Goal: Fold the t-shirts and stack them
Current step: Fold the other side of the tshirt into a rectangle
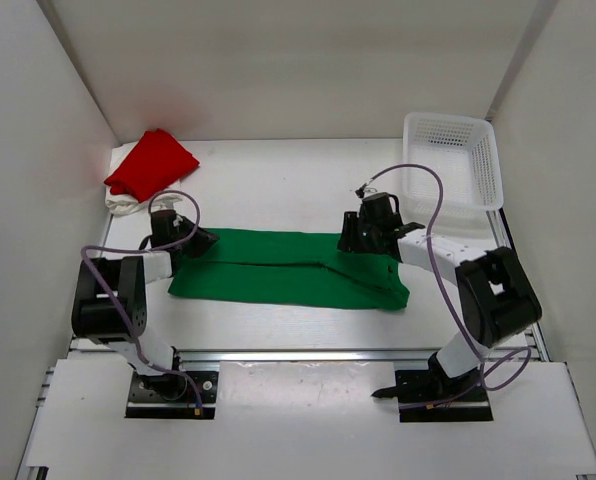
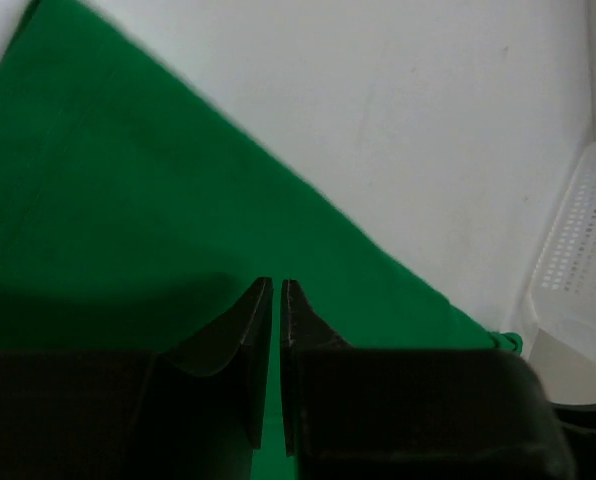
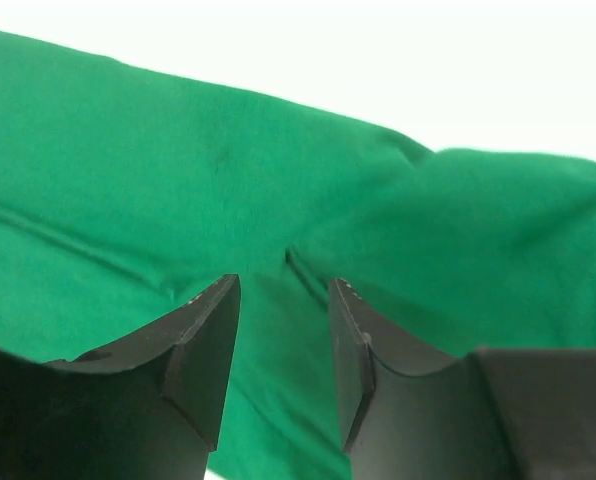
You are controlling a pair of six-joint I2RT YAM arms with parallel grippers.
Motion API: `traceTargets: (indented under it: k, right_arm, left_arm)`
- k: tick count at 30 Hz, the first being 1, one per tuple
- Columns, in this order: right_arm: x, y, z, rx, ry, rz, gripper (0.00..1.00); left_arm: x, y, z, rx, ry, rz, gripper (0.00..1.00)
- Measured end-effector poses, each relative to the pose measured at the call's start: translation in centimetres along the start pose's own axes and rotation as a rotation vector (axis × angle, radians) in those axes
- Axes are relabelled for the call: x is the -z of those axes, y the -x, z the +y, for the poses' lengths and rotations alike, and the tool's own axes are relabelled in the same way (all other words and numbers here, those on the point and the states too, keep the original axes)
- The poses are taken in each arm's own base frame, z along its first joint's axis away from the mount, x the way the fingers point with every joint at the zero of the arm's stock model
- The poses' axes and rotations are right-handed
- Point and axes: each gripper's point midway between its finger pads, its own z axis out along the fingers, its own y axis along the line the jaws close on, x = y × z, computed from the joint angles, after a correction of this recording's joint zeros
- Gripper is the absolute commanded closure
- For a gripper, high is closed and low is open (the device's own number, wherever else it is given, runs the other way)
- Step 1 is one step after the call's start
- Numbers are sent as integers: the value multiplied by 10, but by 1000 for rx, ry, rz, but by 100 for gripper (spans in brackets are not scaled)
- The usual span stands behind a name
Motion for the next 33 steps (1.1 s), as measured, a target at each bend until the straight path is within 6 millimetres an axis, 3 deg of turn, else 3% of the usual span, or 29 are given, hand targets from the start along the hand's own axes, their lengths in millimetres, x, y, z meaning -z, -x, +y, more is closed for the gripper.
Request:
traceTargets:
  k: [2, 4, 7, 9, 12, 15, 21, 27, 33]
  right_arm:
    - [-11, -1, 3, 8, 3, 12, 60]
    - [-18, -5, 3, 11, -1, 25, 60]
    - [-25, -11, 2, 15, -6, 45, 69]
    - [-27, -15, 2, 19, -5, 56, 86]
    - [-28, -17, 5, 17, -6, 59, 94]
    - [-24, -22, 6, 23, -16, 58, 100]
    - [-1, -40, 30, 48, -1, 63, 99]
    - [24, -73, 53, 57, 11, 90, 97]
    - [44, -113, 67, 48, 51, 135, 71]
  left_arm:
    - [-3, -14, 12, 38, 19, 37, 81]
    - [-1, -27, 11, 41, 15, 59, 81]
    - [4, -43, -14, -10, -46, 83, 80]
    - [12, -51, -40, -54, -119, 79, 79]
    - [26, -59, -73, -98, -218, 69, 79]
    - [32, -58, -82, -107, -253, 53, 79]
    - [31, -68, -72, -94, -238, 71, 79]
    - [32, -77, -73, -93, -246, 90, 79]
    - [33, -76, -79, -83, -264, 83, 78]
